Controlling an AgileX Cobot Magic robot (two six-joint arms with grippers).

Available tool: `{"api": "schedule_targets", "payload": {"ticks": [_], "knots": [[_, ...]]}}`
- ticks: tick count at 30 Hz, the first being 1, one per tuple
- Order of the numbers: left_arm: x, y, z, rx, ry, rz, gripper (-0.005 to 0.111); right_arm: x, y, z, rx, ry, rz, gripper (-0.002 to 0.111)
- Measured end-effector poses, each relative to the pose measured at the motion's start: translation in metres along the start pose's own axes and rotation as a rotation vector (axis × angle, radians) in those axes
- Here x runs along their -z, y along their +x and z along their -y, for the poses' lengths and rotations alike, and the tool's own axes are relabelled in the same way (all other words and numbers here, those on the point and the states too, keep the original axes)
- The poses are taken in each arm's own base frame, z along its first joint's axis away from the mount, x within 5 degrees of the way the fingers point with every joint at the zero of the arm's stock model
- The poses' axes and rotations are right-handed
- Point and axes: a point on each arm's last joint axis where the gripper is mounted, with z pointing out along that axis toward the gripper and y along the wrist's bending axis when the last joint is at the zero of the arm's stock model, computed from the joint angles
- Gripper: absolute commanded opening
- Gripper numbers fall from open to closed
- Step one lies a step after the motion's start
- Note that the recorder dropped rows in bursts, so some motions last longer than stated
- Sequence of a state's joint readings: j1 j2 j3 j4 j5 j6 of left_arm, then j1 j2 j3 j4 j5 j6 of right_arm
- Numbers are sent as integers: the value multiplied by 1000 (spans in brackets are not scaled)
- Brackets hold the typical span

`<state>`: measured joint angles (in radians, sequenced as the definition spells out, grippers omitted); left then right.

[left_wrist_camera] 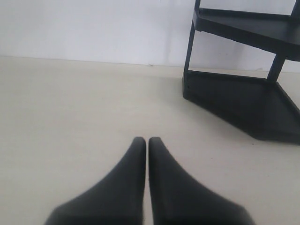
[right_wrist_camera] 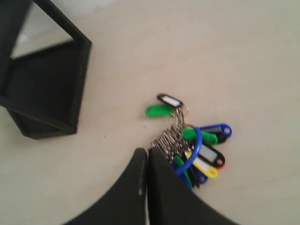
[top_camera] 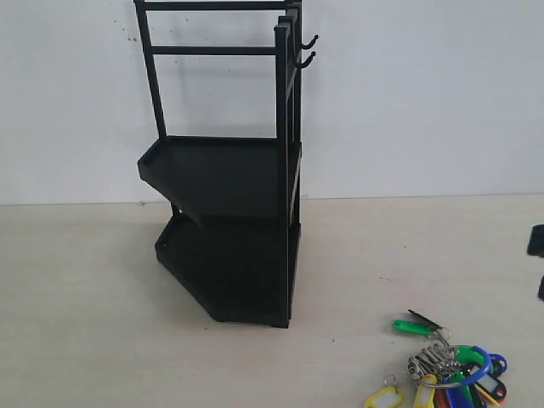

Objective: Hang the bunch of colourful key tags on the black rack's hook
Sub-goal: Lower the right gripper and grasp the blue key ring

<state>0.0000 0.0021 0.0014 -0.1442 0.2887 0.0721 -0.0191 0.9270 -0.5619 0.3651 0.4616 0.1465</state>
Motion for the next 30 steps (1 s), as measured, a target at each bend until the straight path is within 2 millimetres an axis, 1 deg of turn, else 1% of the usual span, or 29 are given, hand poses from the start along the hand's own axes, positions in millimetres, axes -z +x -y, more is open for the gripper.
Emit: {"api": "schedule_targets", "payload": {"ticks": [4, 7, 10, 11, 14, 16, 22, 24, 26, 28, 30], "knots": [[0, 0, 0, 0, 0, 0, 4, -37, 7, 8, -102, 64, -166, 0], [0, 0, 0, 0, 0, 0, 4, -59, 14, 13, -207, 100, -261, 5], [0, 0, 0, 0, 0, 0, 4, -74, 17, 15, -302, 115, -287, 19], [0, 0, 0, 0, 0, 0, 4, -77, 17, 16, -328, 118, -285, 29], [0, 0, 0, 0, 0, 0, 4, -87, 17, 19, -394, 137, -276, 52], [0, 0, 0, 0, 0, 0, 4, -90, 18, 20, -424, 148, -271, 60], [0, 0, 0, 0, 0, 0, 4, -93, 15, 21, -463, 153, -236, 60], [0, 0, 0, 0, 0, 0, 4, -98, 17, 22, -499, 161, -249, 60], [0, 0, 0, 0, 0, 0, 4, -108, 22, 26, -542, 186, -285, 60], [0, 0, 0, 0, 0, 0, 4, -115, 27, 29, -546, 207, -316, 58], [0, 0, 0, 0, 0, 0, 4, -122, 28, 32, -544, 219, -311, 48]]}}
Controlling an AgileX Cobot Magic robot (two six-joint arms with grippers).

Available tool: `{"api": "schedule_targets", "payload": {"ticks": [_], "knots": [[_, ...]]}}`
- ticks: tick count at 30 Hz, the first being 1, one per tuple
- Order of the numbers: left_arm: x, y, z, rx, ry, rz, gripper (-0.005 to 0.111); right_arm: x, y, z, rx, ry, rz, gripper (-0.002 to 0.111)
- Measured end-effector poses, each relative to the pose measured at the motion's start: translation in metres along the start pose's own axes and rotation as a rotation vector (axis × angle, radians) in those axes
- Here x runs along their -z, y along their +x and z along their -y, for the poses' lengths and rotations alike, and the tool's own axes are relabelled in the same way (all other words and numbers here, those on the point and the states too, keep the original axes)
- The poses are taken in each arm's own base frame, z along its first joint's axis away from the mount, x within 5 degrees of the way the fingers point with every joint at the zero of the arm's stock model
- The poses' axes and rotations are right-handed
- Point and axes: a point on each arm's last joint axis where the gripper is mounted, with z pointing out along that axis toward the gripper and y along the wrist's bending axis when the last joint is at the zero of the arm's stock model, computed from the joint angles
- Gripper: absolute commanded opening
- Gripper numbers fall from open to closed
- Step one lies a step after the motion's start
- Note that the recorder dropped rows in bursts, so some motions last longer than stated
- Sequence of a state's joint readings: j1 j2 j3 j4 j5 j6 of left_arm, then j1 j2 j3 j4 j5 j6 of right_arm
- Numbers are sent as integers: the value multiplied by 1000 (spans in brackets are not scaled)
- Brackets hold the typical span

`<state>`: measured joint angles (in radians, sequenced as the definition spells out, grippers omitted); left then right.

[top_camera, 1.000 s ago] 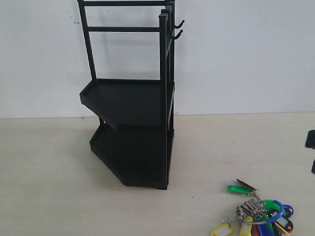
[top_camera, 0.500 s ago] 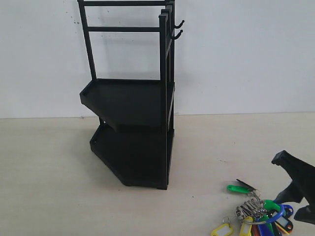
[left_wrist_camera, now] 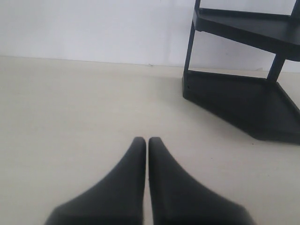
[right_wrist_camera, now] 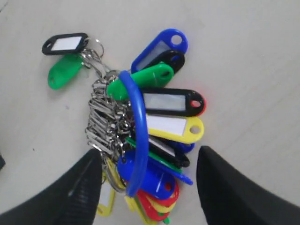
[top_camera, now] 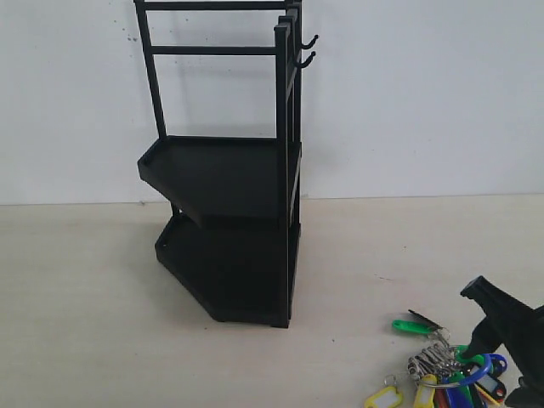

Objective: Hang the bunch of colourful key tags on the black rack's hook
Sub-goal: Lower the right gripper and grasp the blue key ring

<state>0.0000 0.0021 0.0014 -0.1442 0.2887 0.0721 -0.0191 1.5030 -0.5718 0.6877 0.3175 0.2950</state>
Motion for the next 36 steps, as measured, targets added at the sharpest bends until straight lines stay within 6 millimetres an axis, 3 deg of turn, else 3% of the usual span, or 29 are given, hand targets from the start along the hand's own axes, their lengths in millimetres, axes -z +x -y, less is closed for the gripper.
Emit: {"api": "schedule_targets", "payload": {"ticks": [2, 4, 9, 15, 19, 28, 36], "knots": [[0, 0, 0, 0, 0, 0, 4, -1, -4, -1, -2, -10, 35, 39], [0, 0, 0, 0, 0, 0, 4, -1, -7, -2, -6, -21, 70, 41], [0, 0, 0, 0, 0, 0, 4, -1, -8, -3, -1, -25, 81, 59], [0, 0, 0, 0, 0, 0, 4, -2, -5, -2, 13, -15, 46, 59], [0, 0, 0, 0, 0, 0, 4, -13, -5, 0, 29, 21, 0, 59], [0, 0, 0, 0, 0, 0, 4, -15, -15, -16, 82, -10, 17, 59], [0, 0, 0, 0, 0, 0, 4, -25, -16, -18, 62, 2, -9, 56]]}}
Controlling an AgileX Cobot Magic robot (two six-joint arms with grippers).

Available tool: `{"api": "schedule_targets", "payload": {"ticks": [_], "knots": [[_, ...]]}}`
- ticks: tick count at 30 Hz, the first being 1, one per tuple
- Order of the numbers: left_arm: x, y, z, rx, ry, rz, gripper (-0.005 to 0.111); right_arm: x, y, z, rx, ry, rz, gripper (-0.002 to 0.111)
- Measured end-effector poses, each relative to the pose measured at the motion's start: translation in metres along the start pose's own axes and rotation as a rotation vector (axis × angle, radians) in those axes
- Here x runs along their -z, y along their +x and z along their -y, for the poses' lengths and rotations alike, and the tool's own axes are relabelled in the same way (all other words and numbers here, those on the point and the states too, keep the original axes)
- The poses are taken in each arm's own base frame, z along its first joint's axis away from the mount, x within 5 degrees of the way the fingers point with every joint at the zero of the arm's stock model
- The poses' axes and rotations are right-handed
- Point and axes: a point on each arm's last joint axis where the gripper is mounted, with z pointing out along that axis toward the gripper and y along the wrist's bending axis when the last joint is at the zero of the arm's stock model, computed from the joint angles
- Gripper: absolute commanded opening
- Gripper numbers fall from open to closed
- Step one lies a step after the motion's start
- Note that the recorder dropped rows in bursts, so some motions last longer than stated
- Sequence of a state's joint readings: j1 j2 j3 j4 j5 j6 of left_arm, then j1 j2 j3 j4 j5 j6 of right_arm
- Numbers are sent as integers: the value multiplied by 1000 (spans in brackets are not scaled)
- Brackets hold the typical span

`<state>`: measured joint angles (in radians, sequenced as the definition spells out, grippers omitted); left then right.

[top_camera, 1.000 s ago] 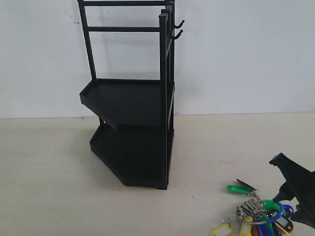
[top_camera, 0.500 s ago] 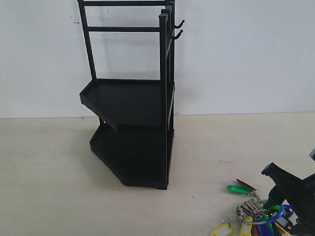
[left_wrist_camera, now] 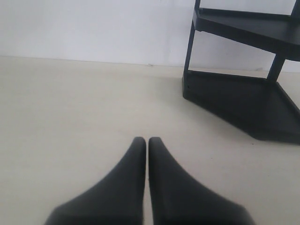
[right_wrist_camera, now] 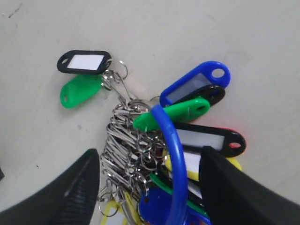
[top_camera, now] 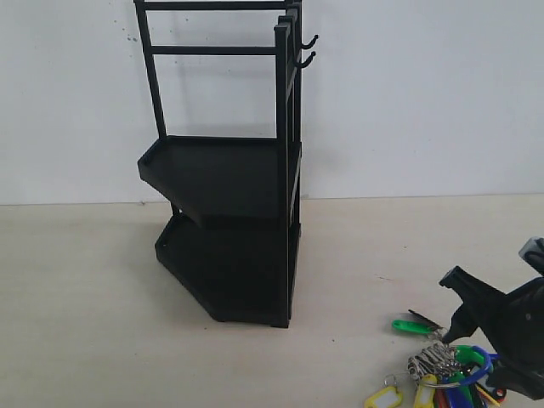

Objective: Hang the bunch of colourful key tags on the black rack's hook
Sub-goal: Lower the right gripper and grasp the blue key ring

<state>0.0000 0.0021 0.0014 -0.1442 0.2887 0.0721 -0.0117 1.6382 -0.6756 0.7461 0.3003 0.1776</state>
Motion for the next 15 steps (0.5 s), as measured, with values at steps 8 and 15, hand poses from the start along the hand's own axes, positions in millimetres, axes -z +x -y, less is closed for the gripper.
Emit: {"api": "schedule_targets", "payload": {"ticks": [8, 15], "knots": [[0, 0, 0, 0, 0, 0, 4, 0, -1, -2, 1, -6, 3, 37], [0, 0, 0, 0, 0, 0, 4, 0, -1, -3, -3, -9, 4, 37]]}}
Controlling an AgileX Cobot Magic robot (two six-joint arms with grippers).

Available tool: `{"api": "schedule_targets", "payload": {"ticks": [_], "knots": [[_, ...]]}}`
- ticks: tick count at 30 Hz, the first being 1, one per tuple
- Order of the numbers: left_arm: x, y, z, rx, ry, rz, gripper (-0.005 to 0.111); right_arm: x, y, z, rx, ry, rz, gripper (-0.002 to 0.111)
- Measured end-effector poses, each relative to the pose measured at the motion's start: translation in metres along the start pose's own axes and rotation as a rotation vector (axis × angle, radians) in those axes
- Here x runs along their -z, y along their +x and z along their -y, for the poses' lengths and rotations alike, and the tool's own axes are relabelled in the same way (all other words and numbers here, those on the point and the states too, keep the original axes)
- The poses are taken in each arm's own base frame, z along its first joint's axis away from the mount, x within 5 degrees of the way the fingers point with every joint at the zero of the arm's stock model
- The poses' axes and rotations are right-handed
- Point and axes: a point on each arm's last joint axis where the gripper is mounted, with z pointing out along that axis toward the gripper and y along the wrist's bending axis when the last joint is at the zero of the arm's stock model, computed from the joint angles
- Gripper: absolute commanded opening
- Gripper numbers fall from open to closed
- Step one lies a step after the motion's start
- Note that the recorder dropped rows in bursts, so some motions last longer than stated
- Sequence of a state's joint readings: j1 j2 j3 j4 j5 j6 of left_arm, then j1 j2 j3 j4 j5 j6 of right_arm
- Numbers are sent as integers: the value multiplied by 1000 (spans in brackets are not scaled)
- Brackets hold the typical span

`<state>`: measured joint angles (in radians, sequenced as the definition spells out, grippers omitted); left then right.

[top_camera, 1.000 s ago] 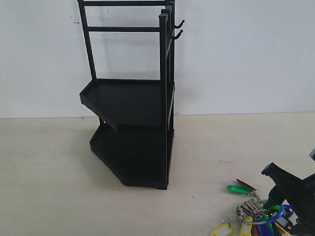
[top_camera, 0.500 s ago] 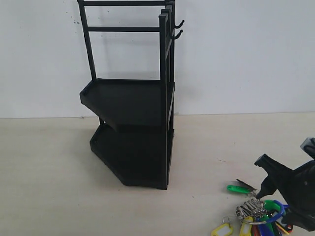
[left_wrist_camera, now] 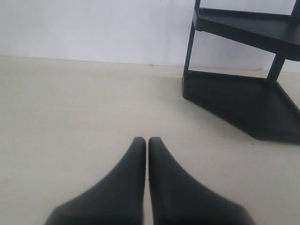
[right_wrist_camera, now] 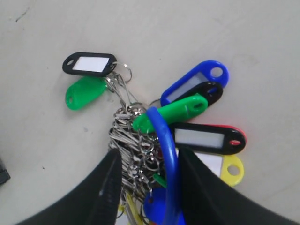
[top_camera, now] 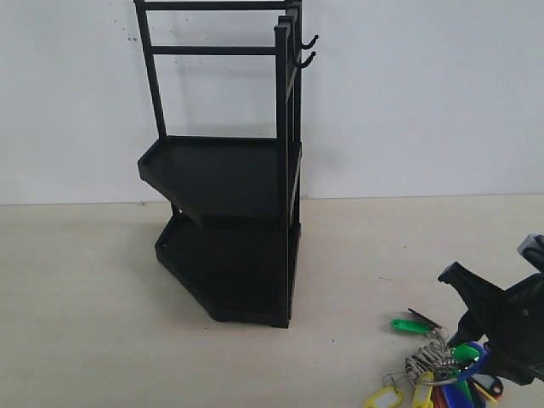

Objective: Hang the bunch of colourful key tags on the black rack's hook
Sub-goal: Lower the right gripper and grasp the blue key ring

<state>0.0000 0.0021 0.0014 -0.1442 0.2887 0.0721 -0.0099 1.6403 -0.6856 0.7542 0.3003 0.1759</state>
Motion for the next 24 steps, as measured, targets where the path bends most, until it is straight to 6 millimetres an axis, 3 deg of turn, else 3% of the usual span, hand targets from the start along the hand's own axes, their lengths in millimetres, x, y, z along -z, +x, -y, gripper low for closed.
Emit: {"api": "schedule_targets", "payload": {"ticks": [10, 12, 16, 24], "knots": [[0, 0, 0, 0, 0, 0, 4, -8, 1, 3, -13, 23, -28, 37], [0, 0, 0, 0, 0, 0, 4, -11, 2, 5, -20, 32, -38, 31], [0, 0, 0, 0, 0, 0, 4, -12, 2, 5, 23, 33, -39, 0], [0, 0, 0, 0, 0, 0, 4, -12, 3, 5, 86, 32, -46, 0]]}}
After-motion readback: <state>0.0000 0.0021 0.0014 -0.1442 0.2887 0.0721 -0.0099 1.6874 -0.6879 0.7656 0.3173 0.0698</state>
